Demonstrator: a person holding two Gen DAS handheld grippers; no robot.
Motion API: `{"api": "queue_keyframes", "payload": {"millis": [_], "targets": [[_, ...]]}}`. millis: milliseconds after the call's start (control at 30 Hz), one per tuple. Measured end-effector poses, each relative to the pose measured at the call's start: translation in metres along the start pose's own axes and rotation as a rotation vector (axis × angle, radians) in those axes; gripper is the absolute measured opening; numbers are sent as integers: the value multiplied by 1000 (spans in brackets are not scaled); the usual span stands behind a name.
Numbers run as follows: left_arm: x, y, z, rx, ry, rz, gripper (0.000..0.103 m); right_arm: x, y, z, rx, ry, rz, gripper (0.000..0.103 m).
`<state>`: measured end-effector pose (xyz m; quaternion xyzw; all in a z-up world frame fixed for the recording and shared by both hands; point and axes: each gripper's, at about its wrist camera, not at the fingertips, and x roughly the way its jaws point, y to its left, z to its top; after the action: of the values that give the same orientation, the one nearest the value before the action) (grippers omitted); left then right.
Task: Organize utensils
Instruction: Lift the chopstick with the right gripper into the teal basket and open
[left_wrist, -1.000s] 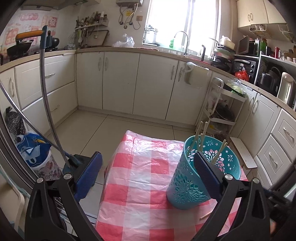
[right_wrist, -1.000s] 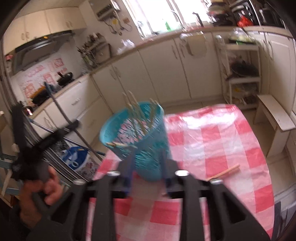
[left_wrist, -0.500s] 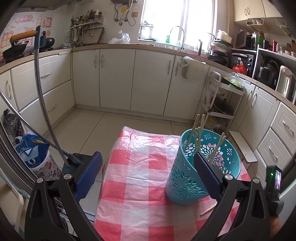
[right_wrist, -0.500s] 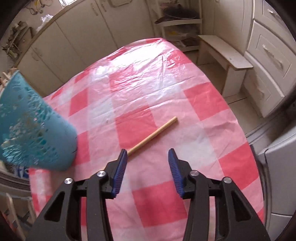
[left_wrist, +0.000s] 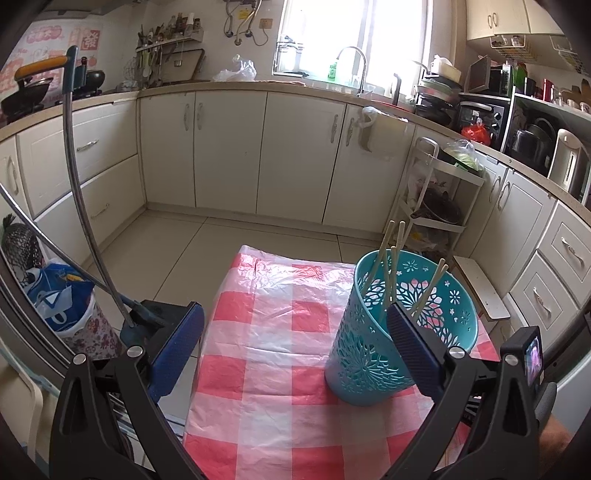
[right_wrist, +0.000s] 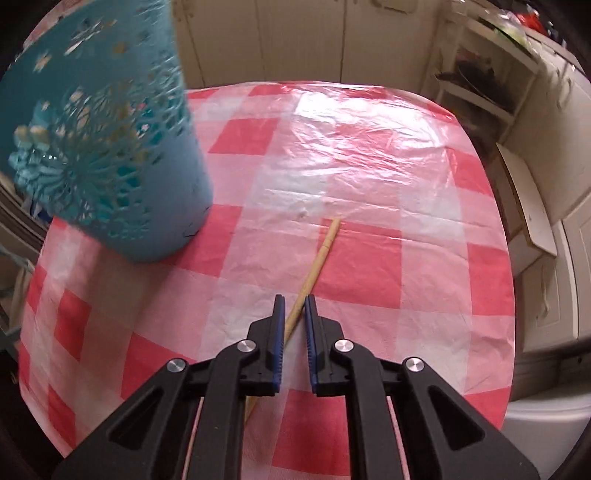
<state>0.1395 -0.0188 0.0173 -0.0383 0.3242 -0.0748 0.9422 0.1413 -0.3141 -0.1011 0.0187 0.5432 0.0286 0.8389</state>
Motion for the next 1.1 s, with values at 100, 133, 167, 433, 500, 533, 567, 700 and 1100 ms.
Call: {"api": "queue_keyframes", "payload": {"millis": [100, 133, 167, 433, 500, 533, 567, 700, 1100], "targets": [[1, -1, -1, 4, 5, 2, 95, 1, 3, 0, -9, -8, -25, 11], [2, -2, -1, 6, 6, 2, 95, 1, 5, -1, -26, -6, -35, 7], [3, -3, -1, 7, 8, 3, 95, 0, 7, -1, -29, 0, -30, 6], [5, 2, -2, -12, 8, 7, 95, -81, -13, 4, 217, -196, 219, 6], [5, 4, -2, -26, 7, 11, 95, -115, -15, 12, 271, -304, 318, 6], [5, 5, -2, -32, 7, 13, 95, -127, -14, 17, 287, -350, 354, 6], [5, 6, -2, -41, 8, 15, 95, -141, -10, 25, 300, -411, 388, 6], [6, 5, -2, -47, 8, 23, 95, -185, 24, 62, 308, -685, 416, 6], [9, 9, -2, -44, 24, 48, 95, -111, 90, 94, 225, -818, 154, 6]]}}
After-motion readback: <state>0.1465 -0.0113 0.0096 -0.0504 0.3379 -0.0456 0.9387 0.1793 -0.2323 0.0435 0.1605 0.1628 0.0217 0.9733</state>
